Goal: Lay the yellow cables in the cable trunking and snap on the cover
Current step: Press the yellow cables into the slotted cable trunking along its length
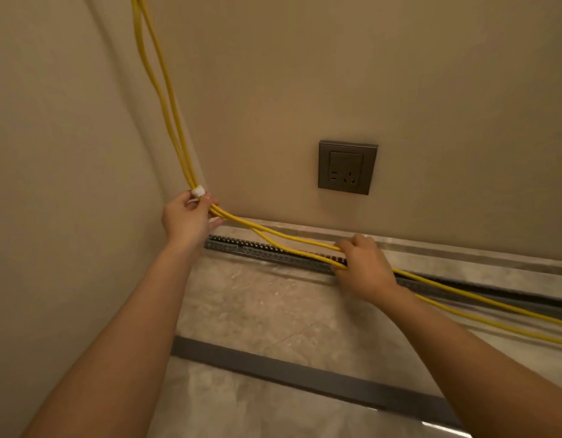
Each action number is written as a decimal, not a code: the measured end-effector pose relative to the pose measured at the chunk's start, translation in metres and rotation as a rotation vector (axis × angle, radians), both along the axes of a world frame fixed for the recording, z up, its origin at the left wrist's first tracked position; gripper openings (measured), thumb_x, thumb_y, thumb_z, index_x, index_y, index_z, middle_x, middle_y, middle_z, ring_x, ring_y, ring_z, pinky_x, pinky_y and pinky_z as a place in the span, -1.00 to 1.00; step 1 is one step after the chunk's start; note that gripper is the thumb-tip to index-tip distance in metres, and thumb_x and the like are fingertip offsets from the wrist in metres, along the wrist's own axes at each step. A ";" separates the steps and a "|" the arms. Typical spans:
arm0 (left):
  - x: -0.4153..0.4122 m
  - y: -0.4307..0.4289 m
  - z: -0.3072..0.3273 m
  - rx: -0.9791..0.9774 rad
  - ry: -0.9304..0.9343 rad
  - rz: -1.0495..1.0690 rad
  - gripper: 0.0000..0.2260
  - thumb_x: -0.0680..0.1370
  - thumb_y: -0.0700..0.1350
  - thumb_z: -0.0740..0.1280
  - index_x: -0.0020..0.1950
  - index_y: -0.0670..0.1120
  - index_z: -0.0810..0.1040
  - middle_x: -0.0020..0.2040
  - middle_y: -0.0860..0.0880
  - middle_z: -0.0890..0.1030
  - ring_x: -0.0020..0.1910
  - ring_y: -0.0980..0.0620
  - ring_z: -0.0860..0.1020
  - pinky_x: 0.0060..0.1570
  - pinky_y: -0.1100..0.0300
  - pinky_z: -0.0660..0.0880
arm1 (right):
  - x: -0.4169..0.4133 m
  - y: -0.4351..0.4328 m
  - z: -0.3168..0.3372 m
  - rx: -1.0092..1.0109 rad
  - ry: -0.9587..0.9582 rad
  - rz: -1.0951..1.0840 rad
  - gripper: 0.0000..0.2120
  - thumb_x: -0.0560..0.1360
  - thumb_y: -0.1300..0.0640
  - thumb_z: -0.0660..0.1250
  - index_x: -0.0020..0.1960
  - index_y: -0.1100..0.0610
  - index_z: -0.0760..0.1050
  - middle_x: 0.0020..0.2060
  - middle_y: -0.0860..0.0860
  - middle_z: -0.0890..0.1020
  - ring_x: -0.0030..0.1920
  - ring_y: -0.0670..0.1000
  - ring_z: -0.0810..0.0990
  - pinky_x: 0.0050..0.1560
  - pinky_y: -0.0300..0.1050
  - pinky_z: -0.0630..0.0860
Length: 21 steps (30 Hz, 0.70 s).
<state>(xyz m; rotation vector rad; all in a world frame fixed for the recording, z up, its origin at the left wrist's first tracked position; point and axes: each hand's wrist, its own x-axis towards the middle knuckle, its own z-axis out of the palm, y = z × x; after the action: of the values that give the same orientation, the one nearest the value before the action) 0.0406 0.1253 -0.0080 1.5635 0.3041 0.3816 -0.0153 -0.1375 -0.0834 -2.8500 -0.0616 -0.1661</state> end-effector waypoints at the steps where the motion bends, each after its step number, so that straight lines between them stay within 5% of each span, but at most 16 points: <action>1: -0.001 -0.001 -0.002 0.038 -0.007 0.000 -0.83 0.55 -0.26 0.27 0.11 -0.30 0.50 -0.11 -0.20 0.56 -0.28 0.03 0.56 -0.38 0.28 0.59 | 0.000 0.002 -0.006 -0.037 -0.007 0.002 -0.57 0.46 -0.01 0.31 0.30 0.02 0.38 0.19 0.06 0.46 0.22 0.11 0.34 0.16 -0.08 0.32; 10: -0.008 -0.004 -0.007 0.235 -0.058 -0.013 -0.94 0.52 -0.26 0.31 -0.02 -0.18 0.52 -0.14 -0.20 0.57 -0.22 -0.05 0.59 -0.38 0.28 0.60 | -0.025 -0.024 -0.014 0.000 0.024 0.060 -0.74 0.45 -0.11 0.33 0.09 -0.04 0.49 -0.07 0.00 0.57 0.00 0.06 0.51 -0.10 -0.10 0.35; 21: -0.023 -0.009 -0.025 0.221 0.022 -0.064 -0.81 0.46 -0.30 0.34 -0.14 -0.07 0.37 -0.11 -0.21 0.60 -0.24 -0.08 0.63 -0.32 0.10 0.58 | -0.052 -0.049 0.002 -0.041 0.161 0.002 -0.70 0.42 -0.07 0.37 0.13 -0.03 0.48 -0.02 -0.03 0.58 -0.03 0.02 0.52 -0.14 -0.12 0.47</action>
<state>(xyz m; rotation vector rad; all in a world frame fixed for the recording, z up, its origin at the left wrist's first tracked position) 0.0174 0.1164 -0.0328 1.7907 0.2335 0.3577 -0.0674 -0.1866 -0.0816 -2.8923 -0.0351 0.0658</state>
